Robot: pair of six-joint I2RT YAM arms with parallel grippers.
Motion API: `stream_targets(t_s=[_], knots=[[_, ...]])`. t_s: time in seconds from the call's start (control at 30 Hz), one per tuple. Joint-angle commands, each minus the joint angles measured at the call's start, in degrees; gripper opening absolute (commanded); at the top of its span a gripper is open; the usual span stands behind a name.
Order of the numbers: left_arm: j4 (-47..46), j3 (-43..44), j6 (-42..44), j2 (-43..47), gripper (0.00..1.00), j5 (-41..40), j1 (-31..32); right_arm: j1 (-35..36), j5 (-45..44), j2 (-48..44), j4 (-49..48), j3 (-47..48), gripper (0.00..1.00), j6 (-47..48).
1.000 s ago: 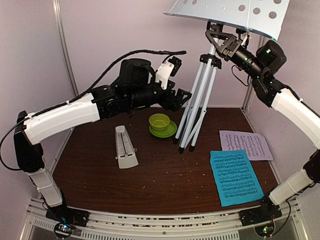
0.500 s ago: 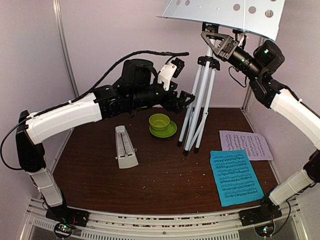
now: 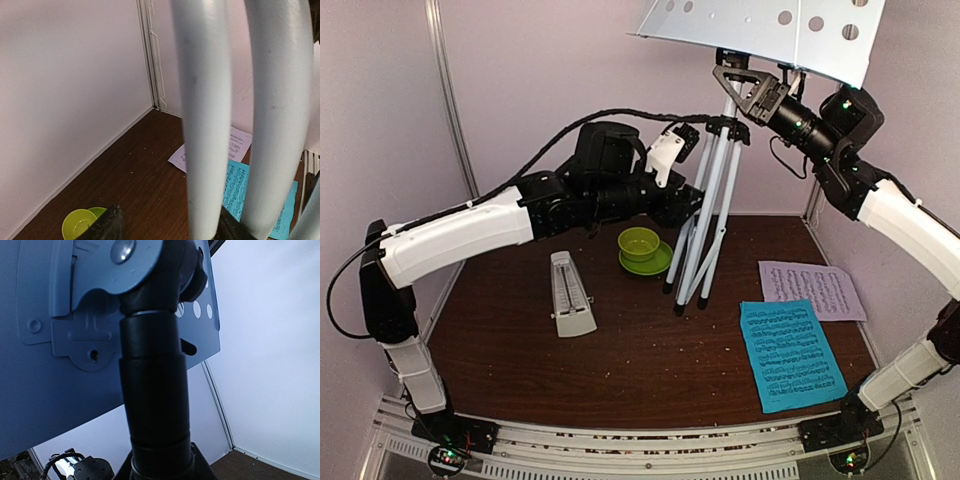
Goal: Set up the instrument practice props
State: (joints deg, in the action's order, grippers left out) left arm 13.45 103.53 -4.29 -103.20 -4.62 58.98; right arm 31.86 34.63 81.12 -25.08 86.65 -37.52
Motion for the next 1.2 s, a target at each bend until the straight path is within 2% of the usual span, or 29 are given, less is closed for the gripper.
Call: stream_targets(t_s=[0.0,0.2,0.27,0.57,0.73,0.87,1.03,1.17], knots=[[-1.88,0.62,5.68,-0.38,0.54,2.11,-0.45,0.75,-2.68,-3.6,-12.82,1.94,0.0,-3.72],[-3.77,-1.7,12.31,0.94,0.29,5.73,-0.7,0.84,0.52,-3.95,-9.99,2.56,0.0,-5.22],[-3.98,-2.48,14.73,1.34,0.24,6.03,-1.02,0.84,1.51,-4.32,-8.7,2.56,0.0,-5.52],[-5.06,-7.86,29.21,3.3,0.15,5.65,-2.64,0.85,3.17,-6.34,-1.73,2.29,0.0,-6.23],[-6.85,-11.56,37.44,4.05,0.1,2.29,-4.21,0.84,4.53,-7.38,1.11,1.86,0.0,-5.47],[-9.79,-13.29,41.19,4.03,0.04,-0.2,-6.71,0.83,5.53,-8.39,3.03,1.59,0.0,-4.3],[-10.41,-15.51,46.41,3.44,0.02,-2.54,-7.63,0.83,6.96,-8.28,3.51,2.71,0.0,-3.11],[-13.6,-18.38,46.84,3.7,0.02,-4.3,-7.65,0.77,8.83,-7.63,6.0,4.81,0.0,0.2]])
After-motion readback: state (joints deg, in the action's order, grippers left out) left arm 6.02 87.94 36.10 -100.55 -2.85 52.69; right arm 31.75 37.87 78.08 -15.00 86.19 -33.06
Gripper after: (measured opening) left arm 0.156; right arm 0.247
